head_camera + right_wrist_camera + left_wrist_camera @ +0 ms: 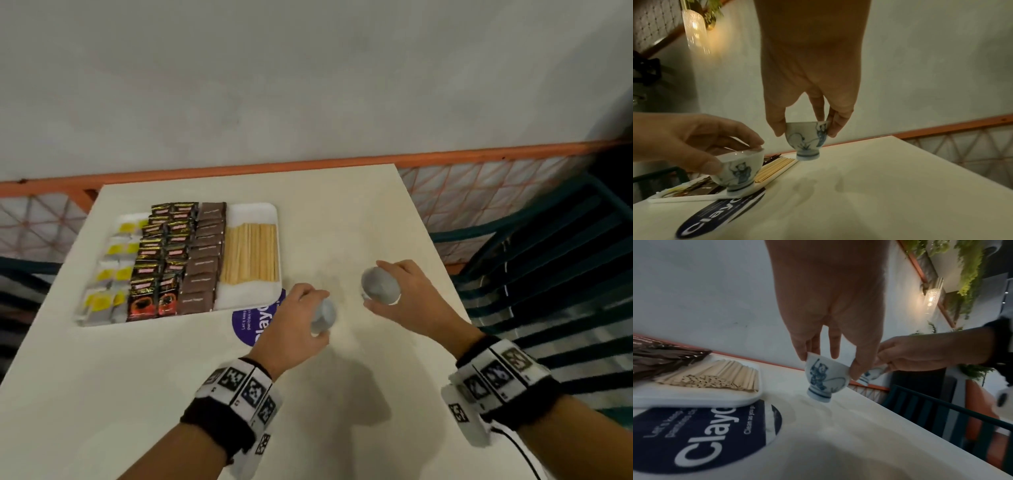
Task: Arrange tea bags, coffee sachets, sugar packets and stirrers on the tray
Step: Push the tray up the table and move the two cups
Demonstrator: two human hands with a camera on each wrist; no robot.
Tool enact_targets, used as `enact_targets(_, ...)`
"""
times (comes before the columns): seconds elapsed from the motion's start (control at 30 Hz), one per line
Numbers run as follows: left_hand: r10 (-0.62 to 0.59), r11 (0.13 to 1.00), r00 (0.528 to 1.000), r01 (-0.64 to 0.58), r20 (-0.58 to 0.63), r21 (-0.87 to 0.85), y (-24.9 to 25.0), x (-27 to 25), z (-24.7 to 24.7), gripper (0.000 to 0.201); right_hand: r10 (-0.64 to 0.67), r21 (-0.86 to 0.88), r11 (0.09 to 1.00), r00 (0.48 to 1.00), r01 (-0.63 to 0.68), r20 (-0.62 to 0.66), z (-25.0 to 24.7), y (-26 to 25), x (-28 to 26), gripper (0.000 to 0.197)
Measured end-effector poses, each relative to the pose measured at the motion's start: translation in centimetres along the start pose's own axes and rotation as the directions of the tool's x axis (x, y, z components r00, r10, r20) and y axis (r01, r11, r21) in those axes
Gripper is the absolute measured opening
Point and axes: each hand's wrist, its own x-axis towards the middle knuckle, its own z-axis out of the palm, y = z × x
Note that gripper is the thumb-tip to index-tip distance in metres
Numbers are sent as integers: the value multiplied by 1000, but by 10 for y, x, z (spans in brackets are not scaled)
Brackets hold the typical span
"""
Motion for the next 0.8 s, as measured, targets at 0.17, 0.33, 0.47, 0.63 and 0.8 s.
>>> enact_targets(0.17,-46,998,997,44,-66,-38,-18,35,-11,60,-122,-24,992,990,124,63,22,-26,97,76)
enact_targets(0.33,-47,998,992,43,-119,-37,-39,61,-16,57,-104,50,994,988,99,116,42,-47,159,80)
enact_targets(0.47,-76,995,987,66,-140,-77,-56,74,-16,57,-87,81,994,986,76,140,59,-49,184,83)
enact_targets(0.63,-129,985,984,112,-124,-134,-63,83,-16,67,-68,120,992,981,46,181,72,-50,200,85)
enact_targets(0.8,-135,981,984,116,-115,-157,-66,85,-11,71,-94,145,987,976,66,196,78,-55,210,84)
